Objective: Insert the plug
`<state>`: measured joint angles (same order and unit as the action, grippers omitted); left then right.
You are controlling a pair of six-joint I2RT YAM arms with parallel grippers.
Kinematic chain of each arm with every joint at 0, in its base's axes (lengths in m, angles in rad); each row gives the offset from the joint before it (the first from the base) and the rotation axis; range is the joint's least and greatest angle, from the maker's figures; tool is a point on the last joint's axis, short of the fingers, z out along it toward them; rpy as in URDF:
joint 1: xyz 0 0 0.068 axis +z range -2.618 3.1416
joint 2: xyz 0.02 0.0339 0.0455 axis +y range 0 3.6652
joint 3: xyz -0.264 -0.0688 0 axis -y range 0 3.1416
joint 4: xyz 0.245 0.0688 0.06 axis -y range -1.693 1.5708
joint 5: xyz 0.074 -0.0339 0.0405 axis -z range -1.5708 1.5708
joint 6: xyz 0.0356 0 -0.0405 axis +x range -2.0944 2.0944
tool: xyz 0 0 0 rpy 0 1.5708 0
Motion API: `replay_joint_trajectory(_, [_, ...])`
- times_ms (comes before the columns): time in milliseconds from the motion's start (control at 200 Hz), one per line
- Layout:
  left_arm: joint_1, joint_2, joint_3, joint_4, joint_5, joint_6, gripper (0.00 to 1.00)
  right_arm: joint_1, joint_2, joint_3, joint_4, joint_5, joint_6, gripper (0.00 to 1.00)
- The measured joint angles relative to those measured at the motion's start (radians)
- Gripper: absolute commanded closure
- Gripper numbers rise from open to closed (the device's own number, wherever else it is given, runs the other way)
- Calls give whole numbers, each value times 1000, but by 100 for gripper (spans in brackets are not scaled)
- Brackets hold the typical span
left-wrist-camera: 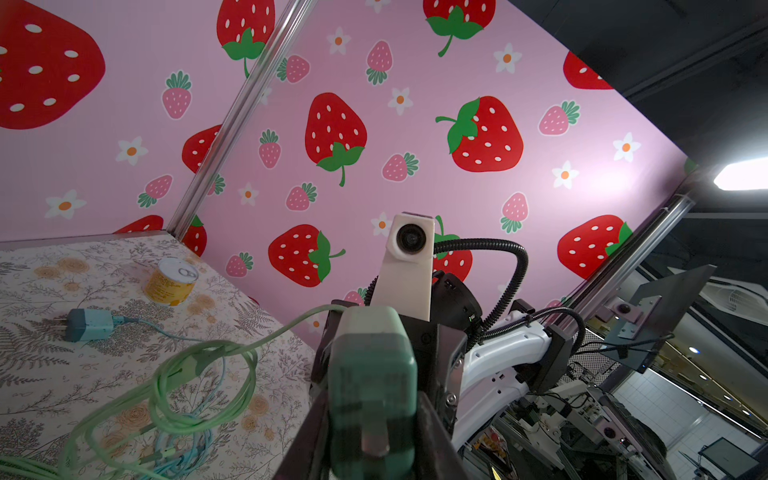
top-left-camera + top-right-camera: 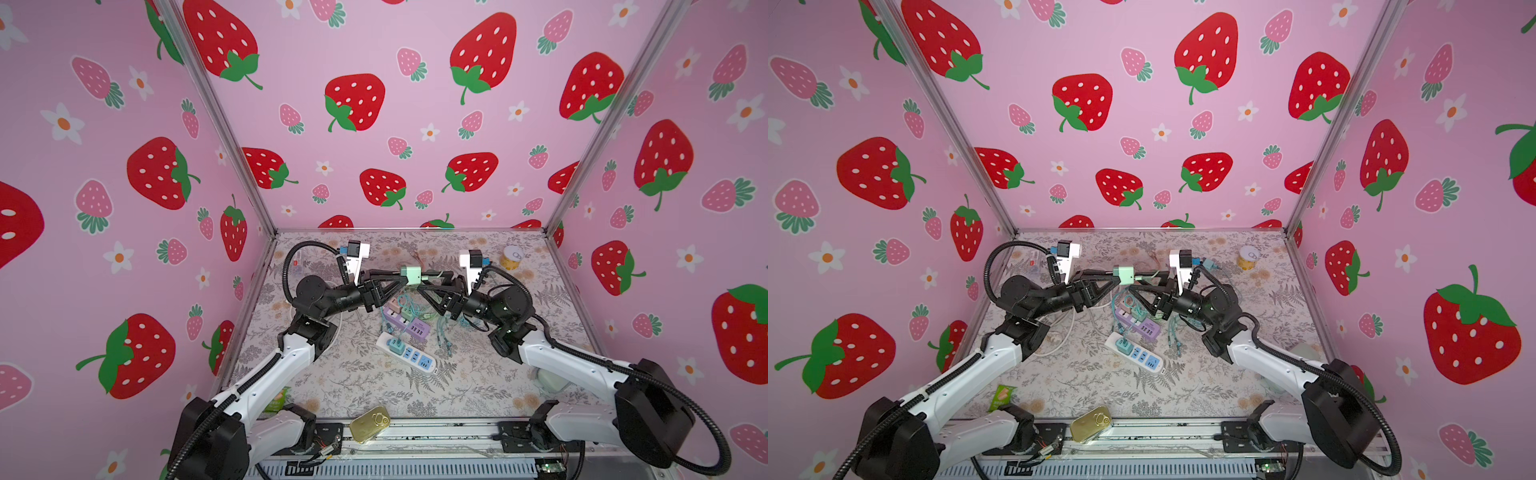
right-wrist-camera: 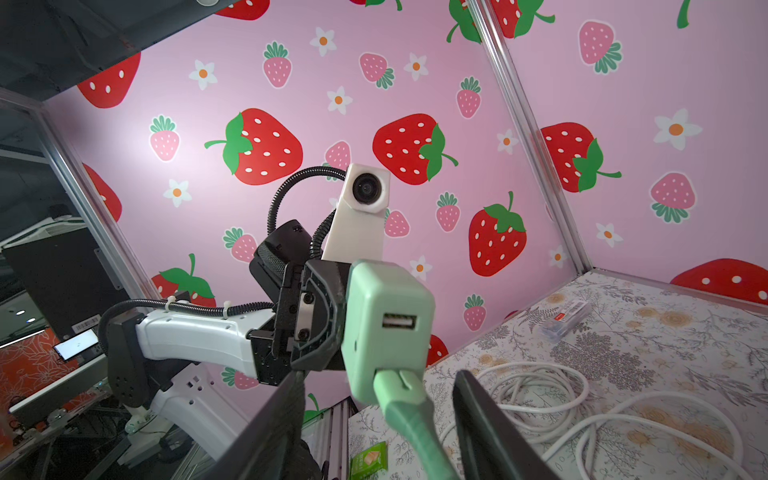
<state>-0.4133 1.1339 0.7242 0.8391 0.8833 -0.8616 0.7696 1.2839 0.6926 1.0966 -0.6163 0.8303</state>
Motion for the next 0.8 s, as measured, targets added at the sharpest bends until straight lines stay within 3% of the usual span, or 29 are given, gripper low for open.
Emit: replay_joint_trajectory(800, [-47,-4,-9,-11,7,103,100,-9,17,8,63,-70,89,81])
